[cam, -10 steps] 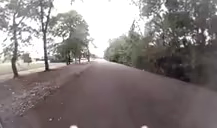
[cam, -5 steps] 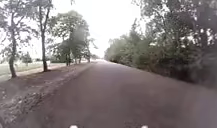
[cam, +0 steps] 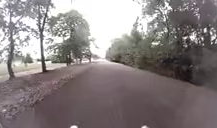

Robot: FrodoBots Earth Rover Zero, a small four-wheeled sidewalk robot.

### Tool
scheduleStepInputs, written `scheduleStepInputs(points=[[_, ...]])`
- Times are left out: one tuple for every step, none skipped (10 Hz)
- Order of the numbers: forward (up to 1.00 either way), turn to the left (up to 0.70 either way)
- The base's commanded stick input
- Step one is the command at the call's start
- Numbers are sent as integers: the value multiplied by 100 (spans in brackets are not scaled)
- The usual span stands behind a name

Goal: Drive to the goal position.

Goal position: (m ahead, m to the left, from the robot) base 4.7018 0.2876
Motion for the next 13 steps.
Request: scheduleStepInputs(points=[[70,0],[70,0],[70,0],[70,0],[70,0],[70,0],[70,0],[70,0],[70,0],[70,0],[70,0],[70,0],[70,0]])
